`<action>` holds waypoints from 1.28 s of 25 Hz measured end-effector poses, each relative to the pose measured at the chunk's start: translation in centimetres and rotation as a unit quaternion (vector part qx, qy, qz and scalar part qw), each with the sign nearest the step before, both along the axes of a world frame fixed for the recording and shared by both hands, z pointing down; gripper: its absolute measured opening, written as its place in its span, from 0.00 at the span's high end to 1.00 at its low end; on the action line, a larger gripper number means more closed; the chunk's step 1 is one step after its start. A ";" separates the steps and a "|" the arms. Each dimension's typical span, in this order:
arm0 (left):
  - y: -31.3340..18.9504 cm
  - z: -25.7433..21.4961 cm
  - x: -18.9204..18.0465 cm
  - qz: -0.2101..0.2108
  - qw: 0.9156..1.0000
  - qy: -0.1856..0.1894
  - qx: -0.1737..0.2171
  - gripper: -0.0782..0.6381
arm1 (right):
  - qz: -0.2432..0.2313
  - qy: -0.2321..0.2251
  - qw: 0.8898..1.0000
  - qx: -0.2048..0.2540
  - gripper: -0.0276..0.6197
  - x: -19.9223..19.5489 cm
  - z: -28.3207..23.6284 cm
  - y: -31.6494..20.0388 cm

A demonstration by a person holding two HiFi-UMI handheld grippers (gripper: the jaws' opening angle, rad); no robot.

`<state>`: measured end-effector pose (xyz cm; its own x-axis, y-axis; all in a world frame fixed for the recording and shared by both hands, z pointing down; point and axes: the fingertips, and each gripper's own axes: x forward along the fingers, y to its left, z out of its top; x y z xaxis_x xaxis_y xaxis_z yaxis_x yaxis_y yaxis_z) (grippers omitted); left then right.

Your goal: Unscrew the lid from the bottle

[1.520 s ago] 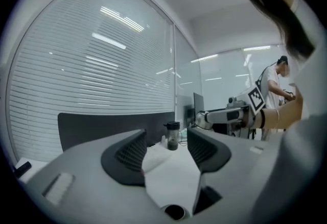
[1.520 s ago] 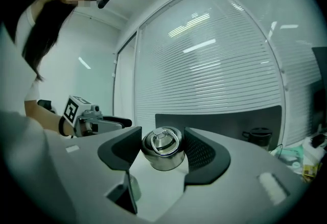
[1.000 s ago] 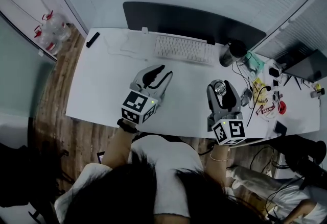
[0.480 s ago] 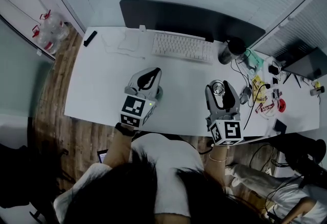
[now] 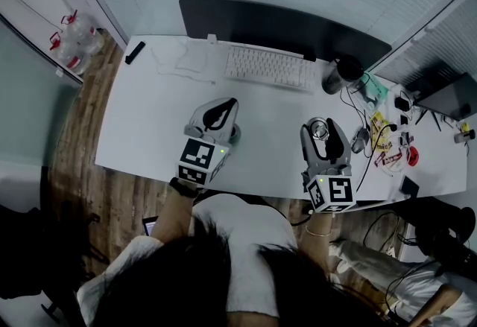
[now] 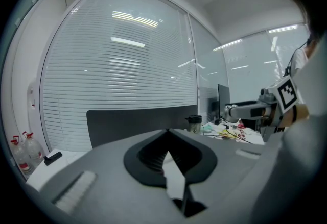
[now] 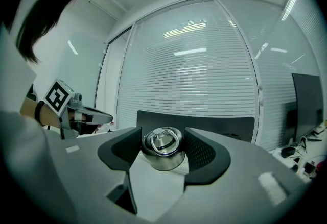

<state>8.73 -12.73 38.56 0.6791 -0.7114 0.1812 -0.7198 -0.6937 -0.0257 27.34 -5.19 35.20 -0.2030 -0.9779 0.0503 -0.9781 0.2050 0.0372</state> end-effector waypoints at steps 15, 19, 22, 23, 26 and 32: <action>-0.1 0.2 -0.2 -0.001 1.000 0.001 0.001 0.81 | -0.007 -0.017 1.000 -0.001 0.56 -0.3 0.3 -0.2; -0.2 0.1 -0.3 -0.001 1.000 0.002 0.001 0.81 | -0.009 -0.017 1.000 -0.005 0.56 -0.5 0.5 -0.4; -0.3 0.0 -0.2 -0.002 1.000 0.004 0.003 0.81 | -0.011 -0.015 1.000 -0.008 0.56 -0.6 0.6 -0.5; -0.4 0.0 -0.2 -0.002 1.000 0.005 0.003 0.81 | -0.010 -0.016 1.000 -0.009 0.56 -0.6 0.7 -0.6; -0.4 0.2 -0.3 -0.002 1.000 0.005 0.006 0.81 | -0.010 -0.020 1.000 -0.010 0.56 -0.4 0.8 -0.7; -0.9 0.7 -1.0 -0.001 1.000 -0.006 0.010 0.81 | -0.009 -0.022 1.000 -0.012 0.56 -0.3 0.9 -0.8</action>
<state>7.76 -13.58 39.29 0.6756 -0.7161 0.1755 -0.7207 -0.6916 -0.0477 27.00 -5.98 36.09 -0.2235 -0.9726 0.0644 -0.9747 0.2232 -0.0117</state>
